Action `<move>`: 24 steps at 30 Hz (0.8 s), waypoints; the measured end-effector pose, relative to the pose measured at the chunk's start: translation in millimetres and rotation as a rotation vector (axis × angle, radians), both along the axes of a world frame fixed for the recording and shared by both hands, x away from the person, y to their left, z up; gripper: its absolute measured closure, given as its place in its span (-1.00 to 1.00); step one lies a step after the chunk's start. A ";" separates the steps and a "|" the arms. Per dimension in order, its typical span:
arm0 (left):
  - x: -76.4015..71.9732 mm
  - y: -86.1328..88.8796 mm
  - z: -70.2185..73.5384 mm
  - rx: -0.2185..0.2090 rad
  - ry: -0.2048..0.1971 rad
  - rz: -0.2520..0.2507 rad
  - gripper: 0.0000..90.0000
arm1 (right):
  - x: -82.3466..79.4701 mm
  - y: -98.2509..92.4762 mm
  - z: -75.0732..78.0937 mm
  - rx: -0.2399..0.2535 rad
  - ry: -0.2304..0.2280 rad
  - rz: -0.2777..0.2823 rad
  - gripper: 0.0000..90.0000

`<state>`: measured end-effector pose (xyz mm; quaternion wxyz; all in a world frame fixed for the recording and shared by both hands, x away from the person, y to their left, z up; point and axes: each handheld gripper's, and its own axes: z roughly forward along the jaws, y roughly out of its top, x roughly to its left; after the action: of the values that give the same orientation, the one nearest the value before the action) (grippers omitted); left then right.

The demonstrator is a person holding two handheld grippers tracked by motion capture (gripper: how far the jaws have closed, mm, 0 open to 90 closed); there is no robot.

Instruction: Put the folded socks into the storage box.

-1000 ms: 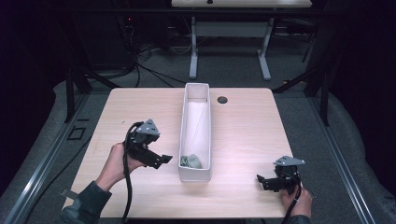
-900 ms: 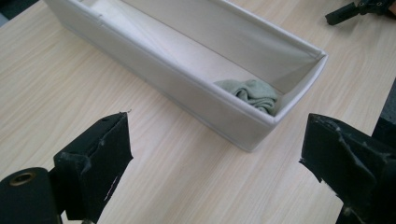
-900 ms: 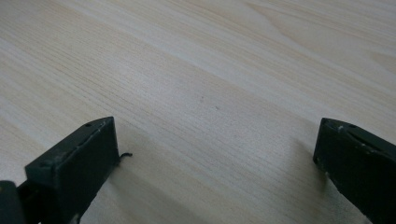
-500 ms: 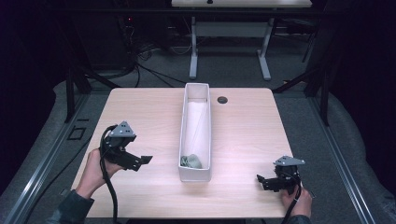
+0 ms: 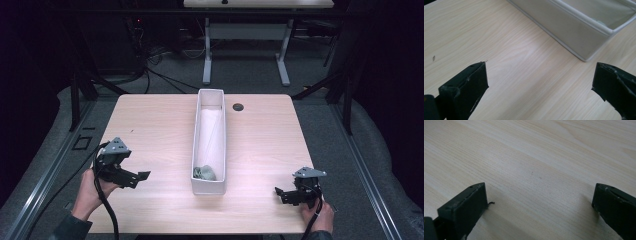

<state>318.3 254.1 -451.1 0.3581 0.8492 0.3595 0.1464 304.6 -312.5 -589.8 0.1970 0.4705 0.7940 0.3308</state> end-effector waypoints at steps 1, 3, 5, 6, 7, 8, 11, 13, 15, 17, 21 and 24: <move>-0.5 3.9 -2.4 -0.003 0.000 0.007 -1.00 | 0.0 0.0 0.0 0.000 0.000 0.000 -1.00; -1.9 12.2 -9.0 -0.014 0.005 0.033 -1.00 | 0.0 0.0 0.0 0.000 0.000 0.001 -1.00; -2.8 19.5 -15.6 -0.022 0.013 0.053 -1.00 | 0.0 0.0 0.0 0.000 0.000 0.000 -1.00; -3.1 22.2 -18.3 -0.028 0.015 0.061 -1.00 | 0.0 0.0 0.0 0.000 0.000 0.000 -1.00; -3.6 25.8 -21.7 -0.033 0.017 0.073 -1.00 | 0.0 0.0 0.0 -0.001 0.000 0.001 -1.00; -4.0 29.4 -25.3 -0.040 0.020 0.085 -1.00 | 0.0 0.0 0.0 0.000 0.000 0.000 -1.00; -5.1 39.3 -37.1 -0.047 0.026 0.113 -1.00 | 0.0 0.1 0.0 0.000 0.000 0.000 -1.00; -5.8 45.3 -45.7 -0.053 0.033 0.138 -1.00 | 0.0 0.0 0.0 0.000 0.000 0.001 -1.00; -6.6 50.5 -52.9 -0.057 0.036 0.158 -1.00 | 0.0 0.0 0.0 0.000 0.000 -0.001 -1.00; -8.0 56.8 -62.8 -0.062 0.040 0.184 -1.00 | 0.0 0.0 0.0 0.000 0.000 0.000 -1.00; -9.3 66.8 -82.2 -0.071 0.055 0.225 -1.00 | 0.0 0.0 0.0 0.000 0.000 0.000 -1.00; -10.1 73.0 -95.2 -0.071 0.063 0.252 -1.00 | 0.0 0.0 0.0 0.000 0.000 0.000 -1.00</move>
<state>308.2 327.0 -546.3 0.3551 0.7883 0.4792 0.1508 304.6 -312.4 -589.8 0.1970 0.4703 0.7940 0.3310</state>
